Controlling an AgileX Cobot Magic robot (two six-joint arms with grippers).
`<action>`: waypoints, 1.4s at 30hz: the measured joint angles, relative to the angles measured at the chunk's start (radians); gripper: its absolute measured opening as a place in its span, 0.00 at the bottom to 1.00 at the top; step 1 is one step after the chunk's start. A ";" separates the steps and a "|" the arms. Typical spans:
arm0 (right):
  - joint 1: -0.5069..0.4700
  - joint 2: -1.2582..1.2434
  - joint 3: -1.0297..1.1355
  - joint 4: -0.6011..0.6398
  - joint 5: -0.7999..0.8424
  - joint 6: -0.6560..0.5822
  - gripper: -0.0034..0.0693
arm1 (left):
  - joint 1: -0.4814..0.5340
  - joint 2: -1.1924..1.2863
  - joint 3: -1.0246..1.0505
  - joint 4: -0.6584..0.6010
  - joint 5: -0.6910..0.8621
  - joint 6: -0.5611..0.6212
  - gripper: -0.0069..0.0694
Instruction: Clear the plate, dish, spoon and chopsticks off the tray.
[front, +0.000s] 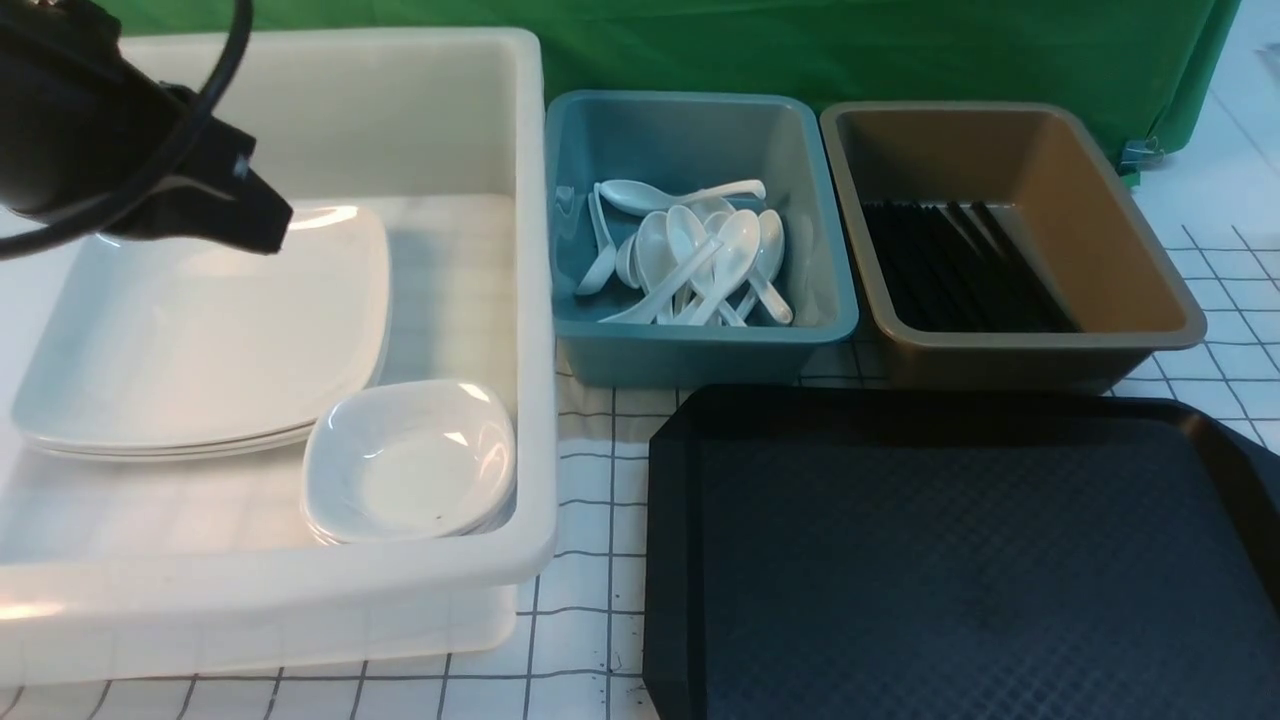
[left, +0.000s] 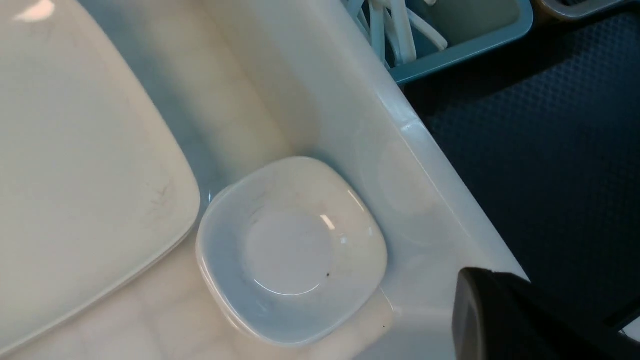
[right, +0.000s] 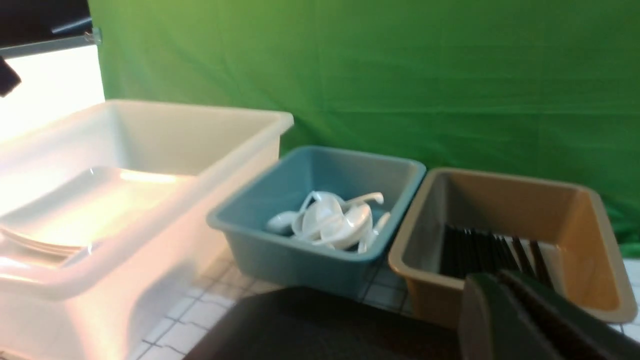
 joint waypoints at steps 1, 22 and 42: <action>0.000 0.000 0.000 0.000 -0.004 0.000 0.07 | 0.000 0.000 0.000 0.001 0.000 0.000 0.09; -0.001 0.005 0.038 0.048 -0.038 0.018 0.14 | 0.000 0.001 0.001 0.005 0.000 0.000 0.09; -0.407 -0.058 0.392 0.073 -0.141 0.019 0.19 | 0.001 0.001 0.001 0.004 -0.001 0.000 0.09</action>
